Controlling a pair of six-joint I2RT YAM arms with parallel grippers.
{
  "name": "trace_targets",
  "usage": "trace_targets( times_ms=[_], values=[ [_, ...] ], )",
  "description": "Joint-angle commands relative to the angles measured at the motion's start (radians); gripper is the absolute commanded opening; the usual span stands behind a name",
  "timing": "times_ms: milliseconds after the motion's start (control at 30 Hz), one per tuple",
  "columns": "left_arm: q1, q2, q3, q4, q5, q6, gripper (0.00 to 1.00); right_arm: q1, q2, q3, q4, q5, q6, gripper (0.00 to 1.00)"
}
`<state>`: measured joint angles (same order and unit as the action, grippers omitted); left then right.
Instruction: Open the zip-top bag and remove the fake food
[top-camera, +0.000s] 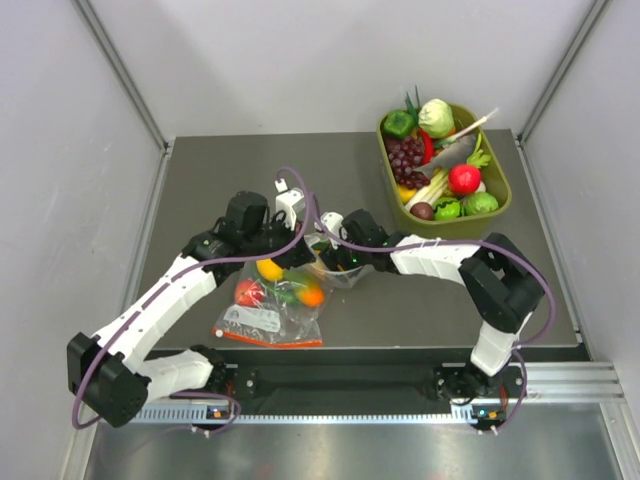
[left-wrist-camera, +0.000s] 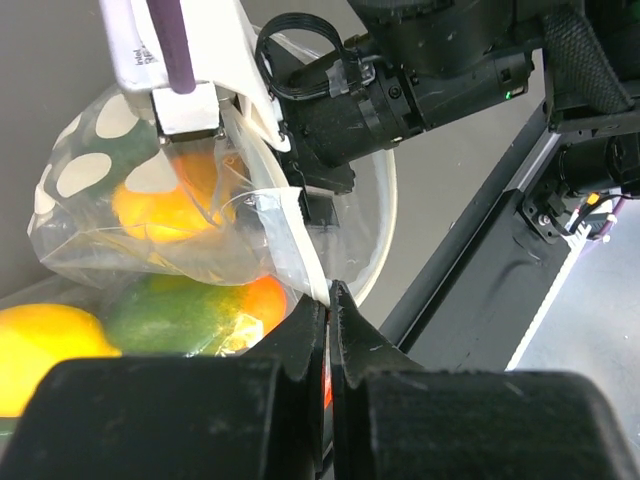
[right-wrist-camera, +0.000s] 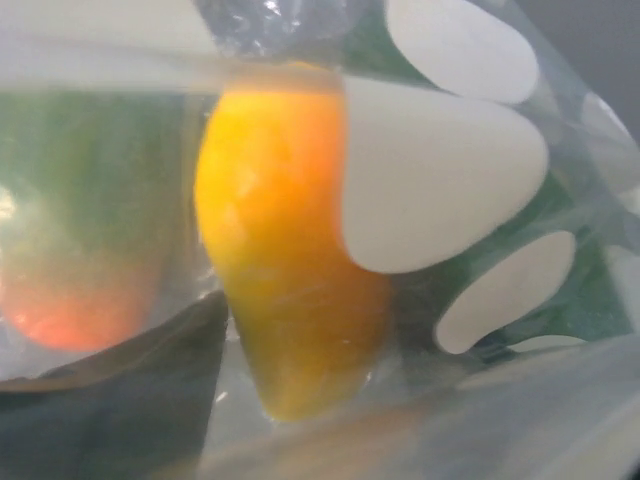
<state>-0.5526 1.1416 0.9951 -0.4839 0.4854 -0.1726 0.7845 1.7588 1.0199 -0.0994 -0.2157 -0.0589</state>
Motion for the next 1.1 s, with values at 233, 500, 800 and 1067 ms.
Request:
trace_targets(
  times_ms=[233, 500, 800, 1067],
  values=[
    [-0.003, 0.007, 0.023, 0.031, -0.076, 0.013, 0.00, 0.009, -0.223, -0.078, -0.014, 0.157, 0.102, 0.30],
    [0.000, 0.050, 0.030, 0.047, -0.120, -0.025, 0.00, 0.009, -0.435, -0.067, -0.089, 0.127, 0.160, 0.31],
    [0.000, 0.052, 0.025, 0.050, -0.186, -0.039, 0.00, 0.009, -0.536, -0.041, -0.175, 0.065, 0.168, 0.31],
    [0.003, 0.093, 0.023, 0.051, -0.225, -0.042, 0.00, 0.007, -0.633, -0.041, -0.201, -0.028, 0.157, 0.31]
  ],
)
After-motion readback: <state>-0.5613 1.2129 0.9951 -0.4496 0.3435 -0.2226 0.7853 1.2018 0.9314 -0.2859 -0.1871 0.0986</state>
